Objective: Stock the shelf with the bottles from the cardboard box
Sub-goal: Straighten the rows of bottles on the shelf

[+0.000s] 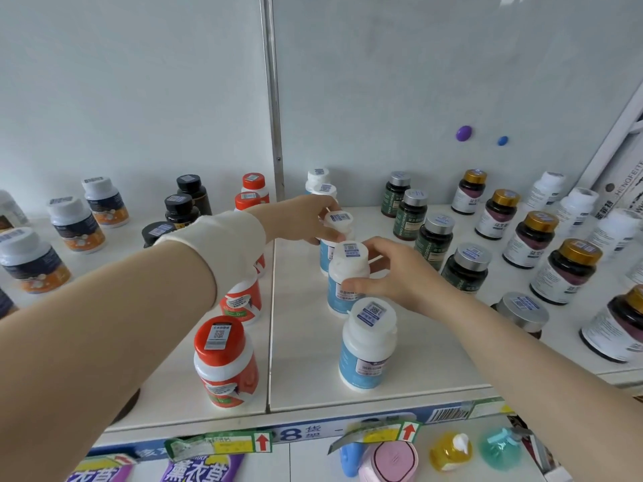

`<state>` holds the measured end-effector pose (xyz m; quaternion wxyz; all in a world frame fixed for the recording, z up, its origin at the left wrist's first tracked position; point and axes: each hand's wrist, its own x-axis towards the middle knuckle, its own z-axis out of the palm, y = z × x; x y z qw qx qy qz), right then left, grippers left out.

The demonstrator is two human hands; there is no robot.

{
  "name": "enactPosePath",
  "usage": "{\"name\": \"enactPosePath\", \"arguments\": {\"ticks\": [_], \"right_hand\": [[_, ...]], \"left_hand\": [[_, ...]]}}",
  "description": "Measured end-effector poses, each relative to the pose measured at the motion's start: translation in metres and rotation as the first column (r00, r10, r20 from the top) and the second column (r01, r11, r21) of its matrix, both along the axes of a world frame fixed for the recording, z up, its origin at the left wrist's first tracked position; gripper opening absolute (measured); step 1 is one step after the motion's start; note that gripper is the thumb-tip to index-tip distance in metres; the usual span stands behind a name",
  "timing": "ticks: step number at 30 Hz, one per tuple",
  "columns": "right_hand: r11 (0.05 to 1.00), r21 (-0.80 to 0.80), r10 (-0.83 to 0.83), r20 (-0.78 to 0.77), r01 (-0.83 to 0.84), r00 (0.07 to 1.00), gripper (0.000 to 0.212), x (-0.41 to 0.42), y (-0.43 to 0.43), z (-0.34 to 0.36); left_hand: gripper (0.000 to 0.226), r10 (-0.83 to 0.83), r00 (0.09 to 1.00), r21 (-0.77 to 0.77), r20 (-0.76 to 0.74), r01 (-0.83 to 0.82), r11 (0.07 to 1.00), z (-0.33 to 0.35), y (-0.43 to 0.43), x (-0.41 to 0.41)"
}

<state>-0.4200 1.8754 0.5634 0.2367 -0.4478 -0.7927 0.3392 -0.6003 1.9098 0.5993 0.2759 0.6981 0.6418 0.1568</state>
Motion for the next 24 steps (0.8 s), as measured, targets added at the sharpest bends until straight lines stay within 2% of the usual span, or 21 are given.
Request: {"name": "enactPosePath", "arguments": {"ticks": [5,8,10,12,15,18,20,24], "right_hand": [[1.0,-0.016,0.011,0.002,-0.011,1.0,0.048,0.0,0.001,-0.001],[0.999,-0.04,0.028,-0.007,-0.029,1.0,0.057,0.002,0.002,0.008],[1.0,-0.009,0.016,-0.017,-0.017,1.0,0.055,0.005,0.004,0.022],[0.999,0.042,0.006,0.018,-0.007,1.0,0.052,0.007,0.007,0.04],[0.986,0.165,0.002,0.136,-0.024,0.991,0.054,0.0,0.012,0.065],[0.938,0.327,0.012,0.308,-0.117,0.951,0.053,-0.023,0.012,0.079],[0.894,0.405,-0.007,0.436,-0.19,0.9,0.052,-0.043,0.009,0.084],[0.831,0.473,-0.099,0.645,-0.293,0.758,0.055,-0.082,-0.005,0.088]], "left_hand": [[0.05,0.023,0.999,0.005,-0.025,-0.023,1.0,-0.001,0.0,0.002],[0.064,0.027,0.998,-0.007,-0.056,-0.027,1.0,0.004,-0.006,0.0],[0.07,0.031,0.993,0.022,-0.112,-0.029,0.999,0.014,-0.015,-0.005],[0.063,0.04,0.979,0.069,-0.197,-0.027,0.997,0.03,-0.025,-0.014],[0.048,0.07,0.962,0.113,-0.263,-0.041,0.993,0.053,-0.04,-0.033],[0.044,0.076,0.927,0.144,-0.366,-0.024,0.989,0.069,-0.057,-0.058],[0.044,0.07,0.873,0.153,-0.483,0.006,0.988,0.076,-0.07,-0.076],[0.048,0.023,0.706,0.097,-0.708,0.065,0.993,0.076,-0.086,-0.113]]}}
